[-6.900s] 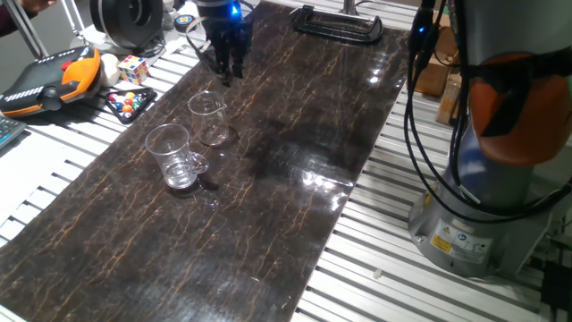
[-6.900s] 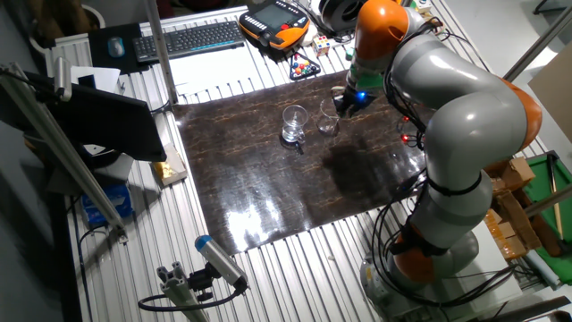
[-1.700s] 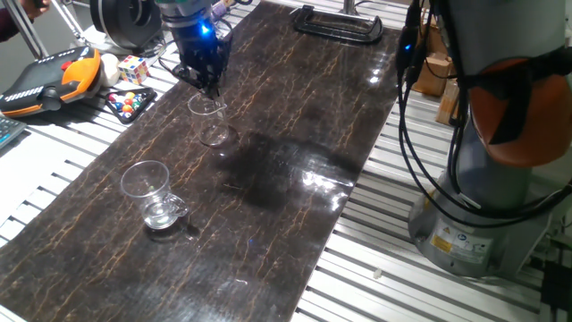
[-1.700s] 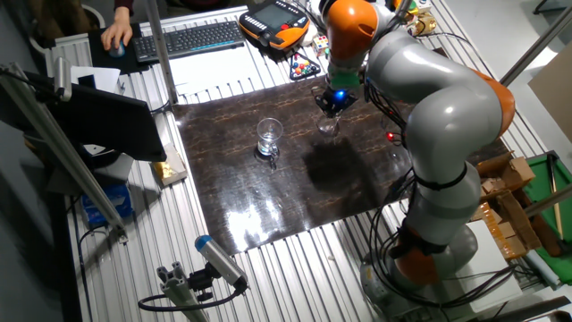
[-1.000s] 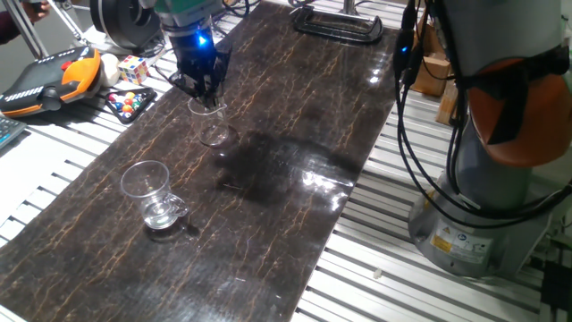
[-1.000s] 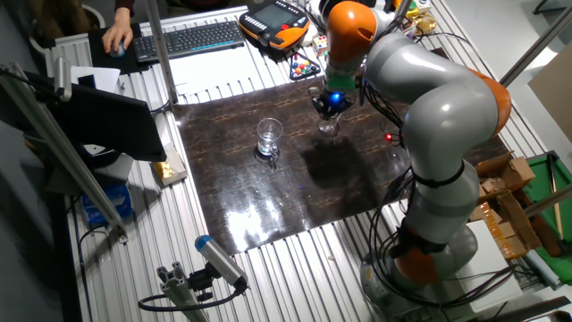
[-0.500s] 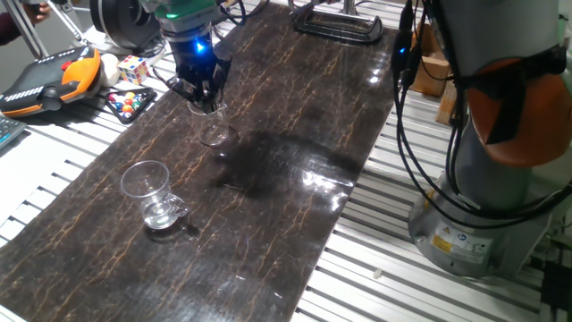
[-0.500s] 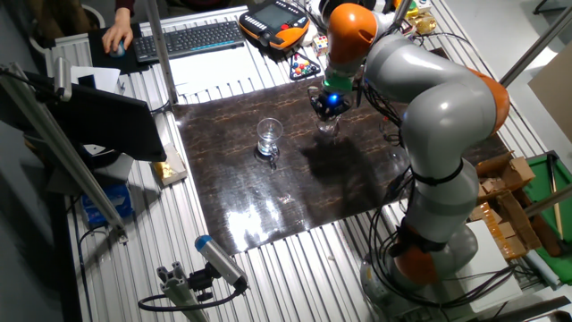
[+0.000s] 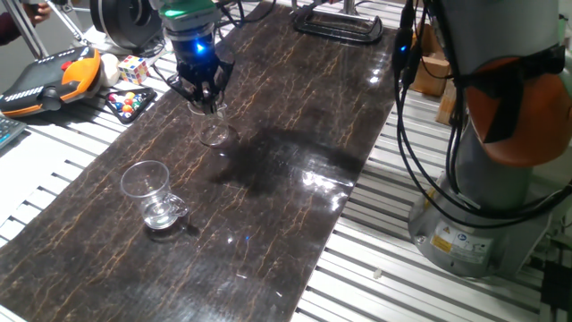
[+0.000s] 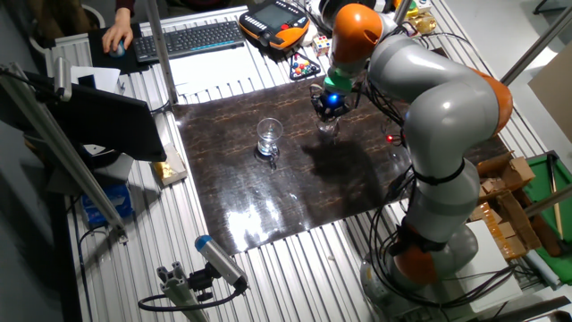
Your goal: Pour the water from one cup into another empty cup
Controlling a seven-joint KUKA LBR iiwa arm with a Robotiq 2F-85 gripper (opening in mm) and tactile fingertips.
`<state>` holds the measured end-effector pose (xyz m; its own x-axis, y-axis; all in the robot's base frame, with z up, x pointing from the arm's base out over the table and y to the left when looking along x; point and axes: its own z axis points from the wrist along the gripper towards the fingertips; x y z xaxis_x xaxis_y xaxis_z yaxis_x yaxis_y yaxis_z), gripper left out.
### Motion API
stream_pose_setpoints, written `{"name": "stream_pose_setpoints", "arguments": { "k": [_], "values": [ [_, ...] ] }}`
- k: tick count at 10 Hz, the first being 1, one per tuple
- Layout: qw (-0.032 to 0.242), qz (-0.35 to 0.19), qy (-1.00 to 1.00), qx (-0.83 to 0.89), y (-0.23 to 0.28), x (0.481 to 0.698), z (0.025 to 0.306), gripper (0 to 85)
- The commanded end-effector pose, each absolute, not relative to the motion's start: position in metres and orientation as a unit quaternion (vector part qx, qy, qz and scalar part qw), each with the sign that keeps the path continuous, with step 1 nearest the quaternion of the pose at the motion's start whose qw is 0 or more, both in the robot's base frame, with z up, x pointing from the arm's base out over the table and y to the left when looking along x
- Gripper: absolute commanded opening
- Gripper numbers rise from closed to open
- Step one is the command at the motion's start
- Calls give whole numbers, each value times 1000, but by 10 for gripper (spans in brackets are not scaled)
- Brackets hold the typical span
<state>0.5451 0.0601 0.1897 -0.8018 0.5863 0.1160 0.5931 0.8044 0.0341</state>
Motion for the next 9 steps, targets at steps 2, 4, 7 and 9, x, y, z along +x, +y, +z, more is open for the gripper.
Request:
{"name": "stream_pose_setpoints", "arguments": {
  "k": [2, 4, 7, 9],
  "values": [
    [49, -45, -940, -334, 60, 545, 189, 7],
    [42, -49, -929, -365, 61, 545, 189, 7],
    [38, -49, -925, -375, 61, 545, 189, 7],
    [40, -59, -926, -371, 61, 545, 189, 47]
  ]
}}
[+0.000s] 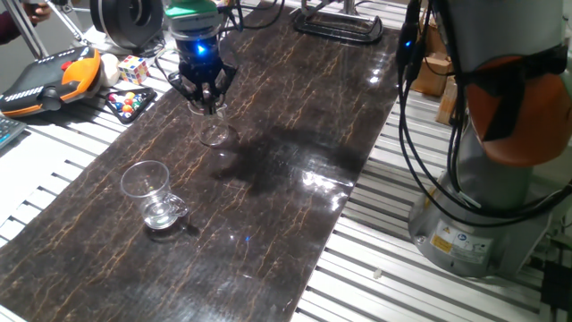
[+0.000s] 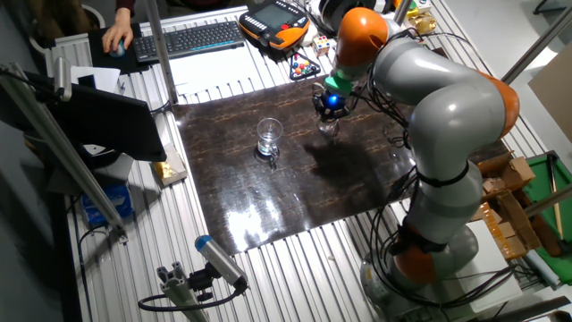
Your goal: Pour the water from one cup into another empty cup
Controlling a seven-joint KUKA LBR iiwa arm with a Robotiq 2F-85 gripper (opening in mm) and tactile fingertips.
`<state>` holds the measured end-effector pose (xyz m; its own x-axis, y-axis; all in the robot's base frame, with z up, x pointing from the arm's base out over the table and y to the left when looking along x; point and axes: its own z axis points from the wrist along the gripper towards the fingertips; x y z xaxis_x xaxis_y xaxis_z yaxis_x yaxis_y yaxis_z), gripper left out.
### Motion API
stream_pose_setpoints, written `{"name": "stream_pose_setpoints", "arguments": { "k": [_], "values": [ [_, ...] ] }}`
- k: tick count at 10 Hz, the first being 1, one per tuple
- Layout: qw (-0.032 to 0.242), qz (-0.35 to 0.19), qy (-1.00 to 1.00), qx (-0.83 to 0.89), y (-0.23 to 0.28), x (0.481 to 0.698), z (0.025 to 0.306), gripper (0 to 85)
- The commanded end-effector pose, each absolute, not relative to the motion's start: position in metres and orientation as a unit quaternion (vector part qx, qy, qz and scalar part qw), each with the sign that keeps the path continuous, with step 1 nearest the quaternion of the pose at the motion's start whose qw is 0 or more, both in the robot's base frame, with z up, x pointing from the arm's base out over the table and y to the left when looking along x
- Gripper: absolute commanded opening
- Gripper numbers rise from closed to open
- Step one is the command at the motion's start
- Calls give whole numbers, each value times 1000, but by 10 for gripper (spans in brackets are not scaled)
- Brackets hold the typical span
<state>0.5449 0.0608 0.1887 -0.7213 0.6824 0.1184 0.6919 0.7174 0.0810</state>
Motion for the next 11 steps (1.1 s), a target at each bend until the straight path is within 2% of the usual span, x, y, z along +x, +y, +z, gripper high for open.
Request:
{"name": "stream_pose_setpoints", "arguments": {
  "k": [1, 2, 3, 4, 5, 6, 8, 11],
  "values": [
    [37, -63, -925, -373, 61, 545, 189, 120],
    [34, -65, -923, -379, 61, 545, 189, 170],
    [32, -63, -923, -378, 61, 544, 189, 180],
    [37, -64, -925, -374, 62, 544, 189, 143],
    [49, -57, -930, -359, 62, 544, 189, 17],
    [56, -49, -929, -363, 61, 543, 189, 7],
    [55, -30, -924, -377, 62, 543, 188, 7],
    [66, -32, -904, -421, 62, 542, 188, 7]
  ]
}}
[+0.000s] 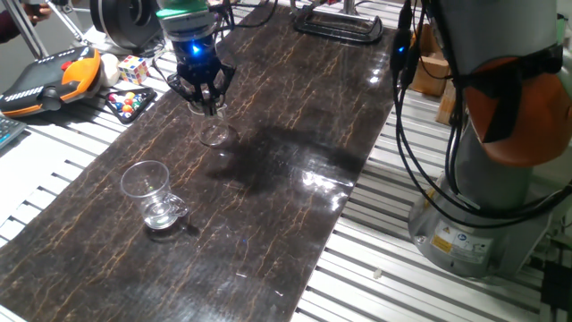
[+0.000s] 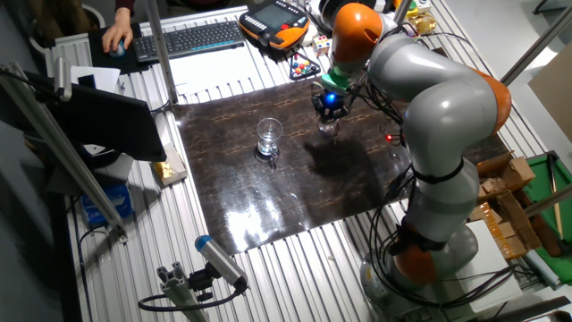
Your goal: Pour the water from one cup into another empty cup
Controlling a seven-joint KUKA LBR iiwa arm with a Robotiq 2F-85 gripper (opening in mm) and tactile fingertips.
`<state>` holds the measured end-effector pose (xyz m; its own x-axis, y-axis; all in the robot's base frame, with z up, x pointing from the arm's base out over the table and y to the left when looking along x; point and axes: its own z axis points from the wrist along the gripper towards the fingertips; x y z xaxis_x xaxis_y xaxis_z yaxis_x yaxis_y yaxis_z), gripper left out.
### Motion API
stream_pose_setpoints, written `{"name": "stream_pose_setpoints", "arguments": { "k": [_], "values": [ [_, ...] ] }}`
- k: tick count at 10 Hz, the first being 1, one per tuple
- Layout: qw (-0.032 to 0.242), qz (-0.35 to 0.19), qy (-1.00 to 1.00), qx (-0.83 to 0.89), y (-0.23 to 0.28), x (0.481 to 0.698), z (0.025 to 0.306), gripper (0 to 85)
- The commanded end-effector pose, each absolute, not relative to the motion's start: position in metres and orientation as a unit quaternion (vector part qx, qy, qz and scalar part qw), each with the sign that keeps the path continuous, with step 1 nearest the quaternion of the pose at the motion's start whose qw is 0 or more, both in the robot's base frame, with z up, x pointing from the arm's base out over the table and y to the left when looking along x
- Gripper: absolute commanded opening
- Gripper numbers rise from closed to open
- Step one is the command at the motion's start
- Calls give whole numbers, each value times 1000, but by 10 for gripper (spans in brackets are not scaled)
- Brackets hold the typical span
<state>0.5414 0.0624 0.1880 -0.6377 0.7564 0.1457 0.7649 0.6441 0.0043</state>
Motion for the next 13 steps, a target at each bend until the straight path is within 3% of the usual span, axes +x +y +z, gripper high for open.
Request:
{"name": "stream_pose_setpoints", "arguments": {
  "k": [1, 13],
  "values": [
    [64, -33, -900, -430, 63, 541, 188, 7],
    [60, -41, -857, -511, 80, 530, 170, 7]
  ]
}}
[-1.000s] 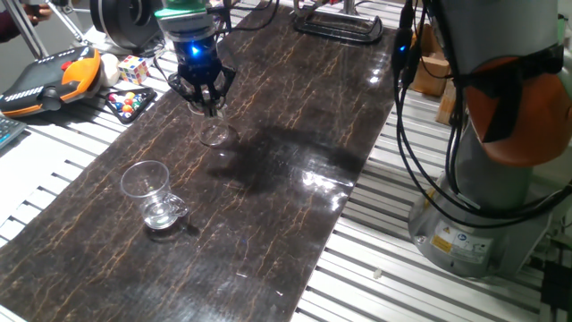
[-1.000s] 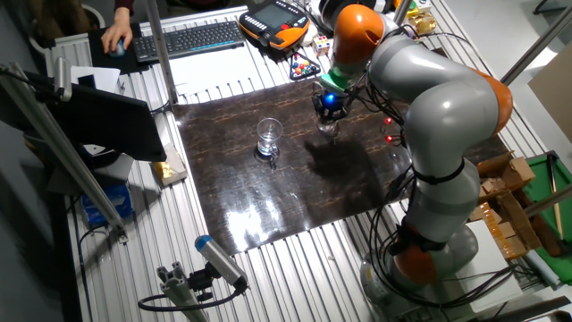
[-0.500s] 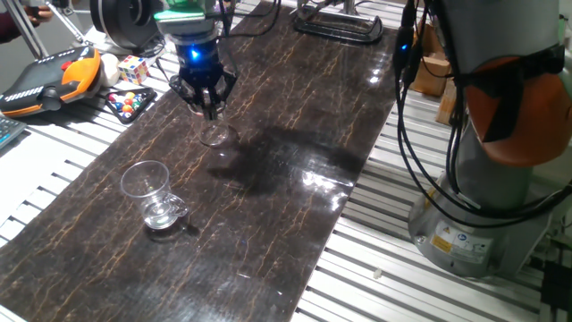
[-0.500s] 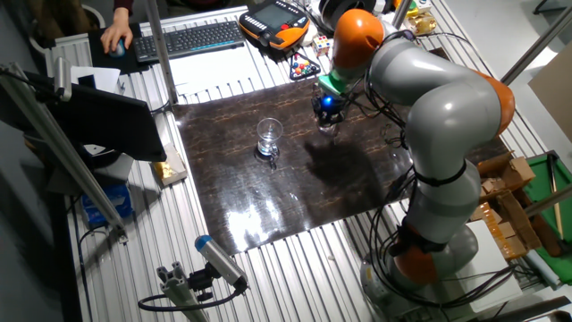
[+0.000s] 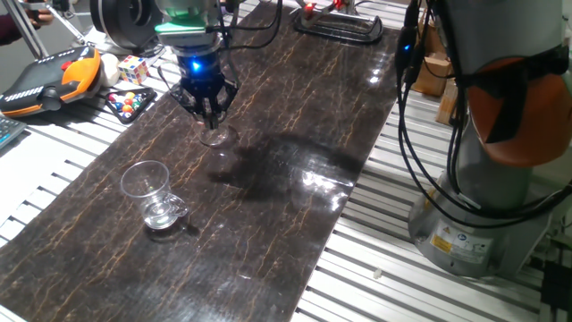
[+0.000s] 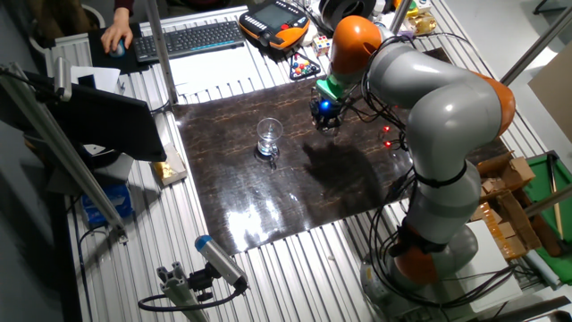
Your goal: Pour the water from one cup into another empty cup
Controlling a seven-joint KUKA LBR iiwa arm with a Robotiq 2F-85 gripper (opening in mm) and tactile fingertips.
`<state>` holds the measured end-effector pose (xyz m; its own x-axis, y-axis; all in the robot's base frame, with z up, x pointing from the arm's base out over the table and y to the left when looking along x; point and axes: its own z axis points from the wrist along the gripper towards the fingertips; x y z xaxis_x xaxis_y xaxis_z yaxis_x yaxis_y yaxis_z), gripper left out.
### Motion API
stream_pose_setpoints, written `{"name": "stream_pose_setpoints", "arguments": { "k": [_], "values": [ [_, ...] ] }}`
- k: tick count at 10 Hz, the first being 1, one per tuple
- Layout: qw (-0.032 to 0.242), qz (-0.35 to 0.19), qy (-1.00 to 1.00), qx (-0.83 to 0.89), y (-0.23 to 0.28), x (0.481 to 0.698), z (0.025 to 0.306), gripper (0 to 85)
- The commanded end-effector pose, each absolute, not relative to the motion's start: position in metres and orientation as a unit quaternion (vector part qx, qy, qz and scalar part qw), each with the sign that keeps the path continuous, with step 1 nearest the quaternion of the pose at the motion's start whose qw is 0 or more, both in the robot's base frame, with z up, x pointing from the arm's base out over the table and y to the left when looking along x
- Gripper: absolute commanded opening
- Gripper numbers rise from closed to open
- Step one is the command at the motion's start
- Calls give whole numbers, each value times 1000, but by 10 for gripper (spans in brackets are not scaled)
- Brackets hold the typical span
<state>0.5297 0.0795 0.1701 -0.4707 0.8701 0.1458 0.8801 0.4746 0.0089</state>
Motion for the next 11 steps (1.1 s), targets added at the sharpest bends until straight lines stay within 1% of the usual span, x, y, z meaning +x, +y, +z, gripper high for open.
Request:
{"name": "stream_pose_setpoints", "arguments": {
  "k": [1, 7, 11],
  "values": [
    [61, -41, -856, -513, 80, 530, 170, 7],
    [66, -42, -840, -537, 80, 530, 170, 7],
    [77, -58, -806, -584, 79, 531, 171, 7]
  ]
}}
